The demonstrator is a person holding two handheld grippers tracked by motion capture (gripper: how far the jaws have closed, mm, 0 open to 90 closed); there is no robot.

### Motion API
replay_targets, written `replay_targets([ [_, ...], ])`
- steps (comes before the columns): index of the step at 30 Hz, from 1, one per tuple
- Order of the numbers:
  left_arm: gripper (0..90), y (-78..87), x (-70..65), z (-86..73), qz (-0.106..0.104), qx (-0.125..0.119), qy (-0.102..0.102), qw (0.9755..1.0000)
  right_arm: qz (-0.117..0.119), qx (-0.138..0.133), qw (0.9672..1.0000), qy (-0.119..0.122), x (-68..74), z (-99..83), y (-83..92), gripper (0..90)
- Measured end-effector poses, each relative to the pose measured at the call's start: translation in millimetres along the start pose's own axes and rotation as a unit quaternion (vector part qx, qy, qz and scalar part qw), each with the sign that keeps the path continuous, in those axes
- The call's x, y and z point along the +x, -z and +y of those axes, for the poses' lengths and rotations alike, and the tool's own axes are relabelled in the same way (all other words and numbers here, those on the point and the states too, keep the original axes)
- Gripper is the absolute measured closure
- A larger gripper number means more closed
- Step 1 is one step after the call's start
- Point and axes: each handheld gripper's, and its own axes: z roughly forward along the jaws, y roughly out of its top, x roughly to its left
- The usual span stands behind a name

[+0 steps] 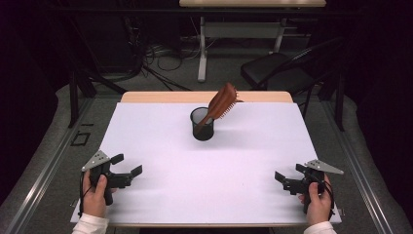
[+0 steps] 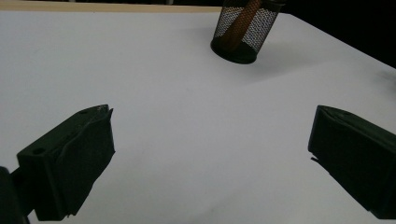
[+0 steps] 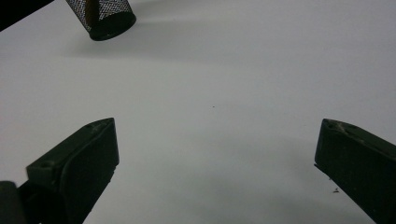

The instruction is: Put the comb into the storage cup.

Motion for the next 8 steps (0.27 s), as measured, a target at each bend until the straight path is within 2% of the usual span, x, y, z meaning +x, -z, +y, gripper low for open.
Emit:
replay_targets([
  [8,0.6,-0.6,-0.1,0.1,0.000,-0.001,0.001,1.0000,0.002,0.002,1.0000,-0.002,0.0,-0.8,-0.4,0.0],
])
